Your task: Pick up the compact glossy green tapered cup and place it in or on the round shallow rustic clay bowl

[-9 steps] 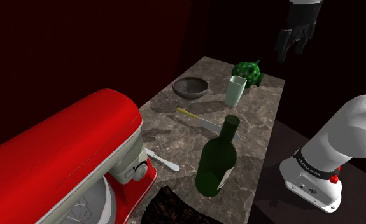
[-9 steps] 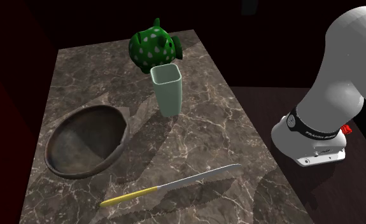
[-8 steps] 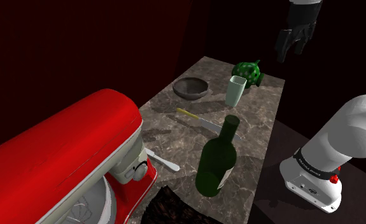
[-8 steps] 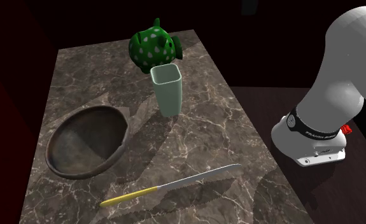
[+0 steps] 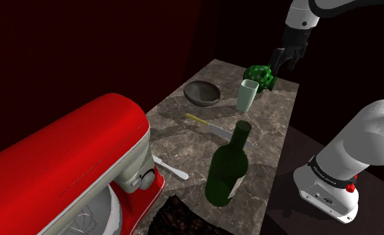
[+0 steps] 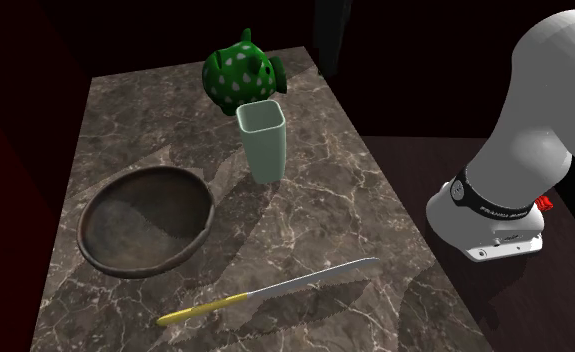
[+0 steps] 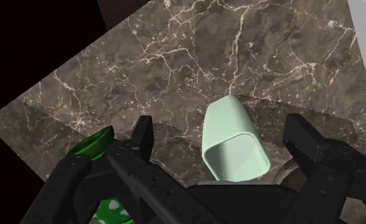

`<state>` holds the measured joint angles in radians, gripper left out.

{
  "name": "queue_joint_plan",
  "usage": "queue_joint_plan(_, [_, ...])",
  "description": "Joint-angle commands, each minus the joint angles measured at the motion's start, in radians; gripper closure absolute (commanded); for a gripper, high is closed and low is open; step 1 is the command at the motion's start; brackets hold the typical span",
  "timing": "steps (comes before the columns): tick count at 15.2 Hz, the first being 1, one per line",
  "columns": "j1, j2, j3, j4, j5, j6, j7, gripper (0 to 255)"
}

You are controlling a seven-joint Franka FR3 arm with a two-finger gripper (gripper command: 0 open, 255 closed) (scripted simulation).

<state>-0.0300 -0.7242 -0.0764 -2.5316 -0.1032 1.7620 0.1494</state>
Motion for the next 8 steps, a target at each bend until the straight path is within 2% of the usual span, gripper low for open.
queue_joint_plan(1, [-0.005,0.037,-0.023,-0.034,0.0,0.111,-0.007,0])
queue_joint_plan(8, [0.001,0.23,-0.091,-0.092,0.033,0.473,-0.036,0])
